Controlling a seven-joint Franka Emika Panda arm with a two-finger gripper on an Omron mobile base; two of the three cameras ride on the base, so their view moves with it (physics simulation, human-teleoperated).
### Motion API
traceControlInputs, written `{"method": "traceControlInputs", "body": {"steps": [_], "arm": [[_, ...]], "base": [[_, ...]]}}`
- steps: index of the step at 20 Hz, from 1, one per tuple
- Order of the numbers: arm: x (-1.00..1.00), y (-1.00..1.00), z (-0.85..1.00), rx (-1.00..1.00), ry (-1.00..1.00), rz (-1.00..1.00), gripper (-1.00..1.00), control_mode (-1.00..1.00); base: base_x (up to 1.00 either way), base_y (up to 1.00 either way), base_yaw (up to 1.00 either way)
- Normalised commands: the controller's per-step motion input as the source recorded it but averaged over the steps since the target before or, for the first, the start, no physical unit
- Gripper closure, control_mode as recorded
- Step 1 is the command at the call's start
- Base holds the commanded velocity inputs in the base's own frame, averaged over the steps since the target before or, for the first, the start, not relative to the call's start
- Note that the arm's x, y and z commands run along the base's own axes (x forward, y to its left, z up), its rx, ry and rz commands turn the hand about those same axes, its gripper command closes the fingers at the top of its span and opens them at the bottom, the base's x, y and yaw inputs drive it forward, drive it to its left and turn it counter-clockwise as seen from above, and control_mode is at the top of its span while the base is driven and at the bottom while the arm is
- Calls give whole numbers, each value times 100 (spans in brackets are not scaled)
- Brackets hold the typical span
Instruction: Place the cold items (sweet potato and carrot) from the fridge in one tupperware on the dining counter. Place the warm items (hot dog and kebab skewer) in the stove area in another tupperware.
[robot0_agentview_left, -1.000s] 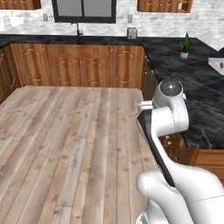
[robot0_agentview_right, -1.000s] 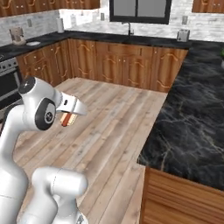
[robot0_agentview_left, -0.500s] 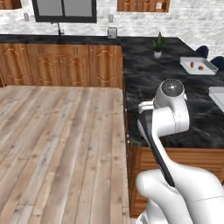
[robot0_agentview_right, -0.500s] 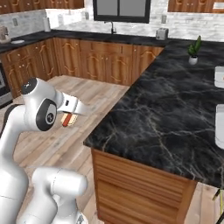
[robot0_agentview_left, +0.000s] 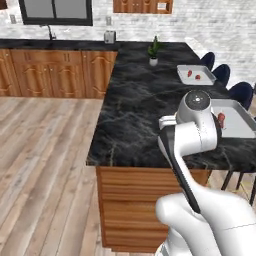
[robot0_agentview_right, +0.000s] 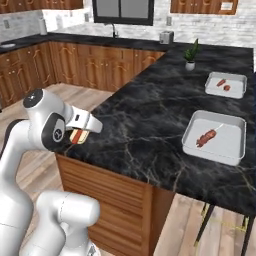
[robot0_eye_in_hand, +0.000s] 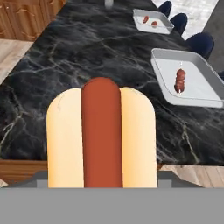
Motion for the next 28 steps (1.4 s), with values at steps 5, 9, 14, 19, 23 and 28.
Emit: {"method": "traceControlInputs", "body": {"steps": [5, 9, 14, 19, 23, 28], "arm": [[0, 0, 0, 0, 0, 0, 100, 100], [0, 0, 0, 0, 0, 0, 100, 100], [0, 0, 0, 0, 0, 0, 100, 100], [0, 0, 0, 0, 0, 0, 100, 100], [0, 0, 0, 0, 0, 0, 100, 100], [0, 0, 0, 0, 0, 0, 100, 100]], "base": [[0, -92, 23], [0, -77, 35], [0, -75, 37], [0, -90, 37], [-10, -95, 30], [-16, -99, 27]]}}
